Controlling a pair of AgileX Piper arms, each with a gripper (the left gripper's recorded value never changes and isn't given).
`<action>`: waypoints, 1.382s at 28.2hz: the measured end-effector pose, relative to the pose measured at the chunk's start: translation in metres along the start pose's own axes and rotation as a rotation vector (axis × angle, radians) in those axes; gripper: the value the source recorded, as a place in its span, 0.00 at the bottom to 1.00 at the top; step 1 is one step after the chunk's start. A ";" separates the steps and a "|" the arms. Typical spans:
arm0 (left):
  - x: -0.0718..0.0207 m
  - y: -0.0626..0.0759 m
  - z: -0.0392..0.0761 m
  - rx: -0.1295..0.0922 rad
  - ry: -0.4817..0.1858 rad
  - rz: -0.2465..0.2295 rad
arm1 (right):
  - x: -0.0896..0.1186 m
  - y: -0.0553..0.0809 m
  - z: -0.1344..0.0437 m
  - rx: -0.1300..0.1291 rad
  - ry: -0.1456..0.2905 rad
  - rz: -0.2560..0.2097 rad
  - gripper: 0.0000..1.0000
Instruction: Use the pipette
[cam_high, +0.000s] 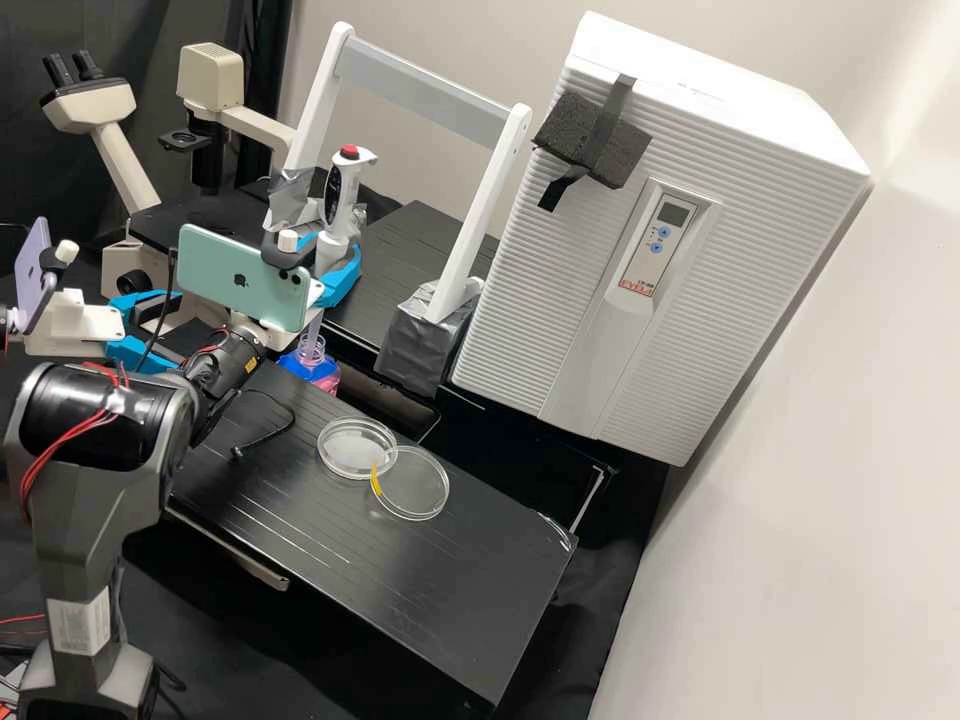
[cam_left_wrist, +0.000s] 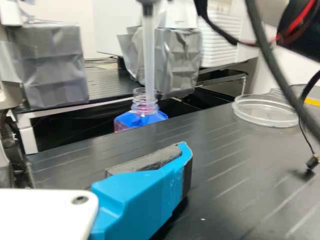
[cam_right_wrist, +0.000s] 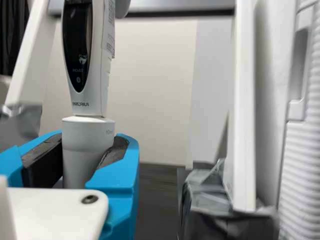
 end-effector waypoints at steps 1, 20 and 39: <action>0.0003 -0.001 0.003 0.001 -0.011 -0.003 | -0.001 0.006 -0.004 0.015 0.016 0.015 0.00; -0.0005 -0.008 0.020 0.006 -0.069 -0.030 | -0.031 0.096 -0.012 0.101 0.115 0.210 0.00; -0.0004 -0.012 0.034 0.042 -0.141 -0.051 | -0.076 0.137 0.033 0.077 0.003 0.214 0.00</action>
